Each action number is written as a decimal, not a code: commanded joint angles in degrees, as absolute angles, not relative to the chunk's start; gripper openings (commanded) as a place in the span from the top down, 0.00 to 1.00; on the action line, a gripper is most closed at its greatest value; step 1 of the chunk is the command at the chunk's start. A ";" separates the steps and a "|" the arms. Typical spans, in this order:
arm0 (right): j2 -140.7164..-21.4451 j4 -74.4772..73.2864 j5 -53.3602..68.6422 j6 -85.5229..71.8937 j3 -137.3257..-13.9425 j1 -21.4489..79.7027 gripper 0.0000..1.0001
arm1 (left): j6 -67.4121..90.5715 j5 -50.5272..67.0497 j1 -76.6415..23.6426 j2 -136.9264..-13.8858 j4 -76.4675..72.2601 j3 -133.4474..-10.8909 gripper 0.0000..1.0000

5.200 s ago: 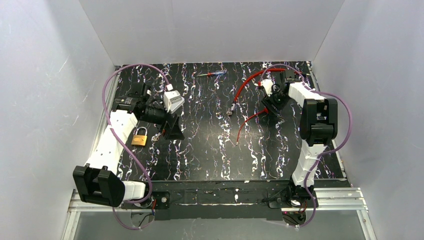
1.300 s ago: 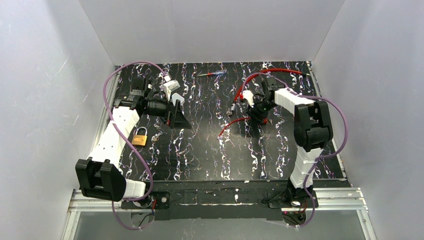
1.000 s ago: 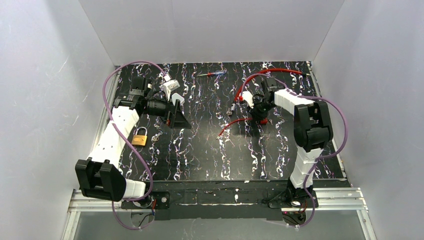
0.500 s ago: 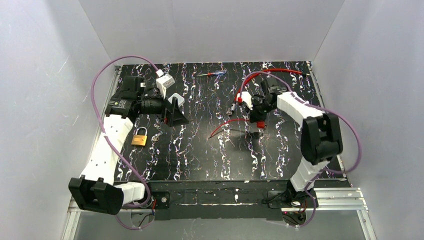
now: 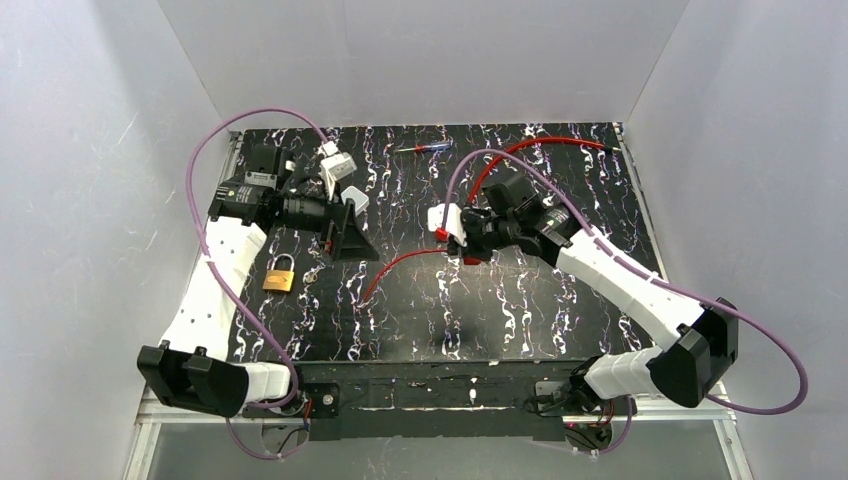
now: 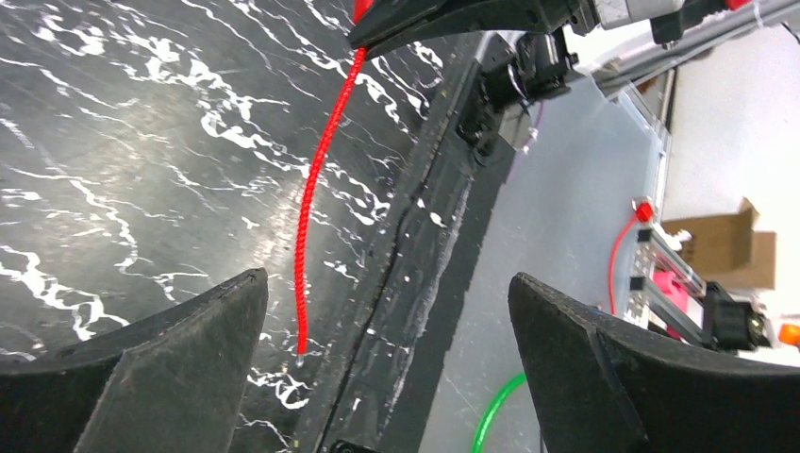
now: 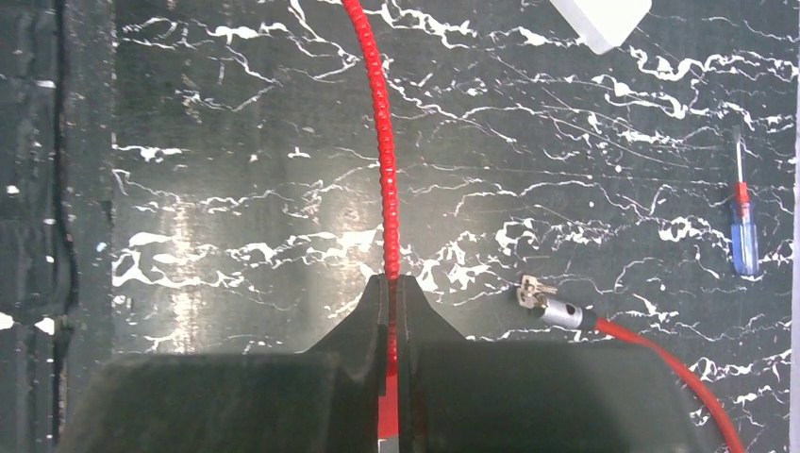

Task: Lock with the key
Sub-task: Pick up the lock from the center of the board, then lock the lock.

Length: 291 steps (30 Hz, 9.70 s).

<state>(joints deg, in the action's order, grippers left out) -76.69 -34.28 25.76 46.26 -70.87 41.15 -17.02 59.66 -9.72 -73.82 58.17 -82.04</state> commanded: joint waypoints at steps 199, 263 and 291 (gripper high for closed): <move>-81.09 6.29 49.19 3.90 -64.27 45.40 0.99 | 16.01 50.53 -22.50 -55.34 10.38 -56.50 1.00; -84.40 -5.97 44.79 15.64 -72.98 48.46 0.99 | 20.39 56.15 -27.04 -57.63 5.98 -41.29 1.00; -84.75 5.14 52.37 1.82 -74.11 44.02 0.99 | 17.18 53.66 -25.59 -54.76 12.23 -39.57 1.00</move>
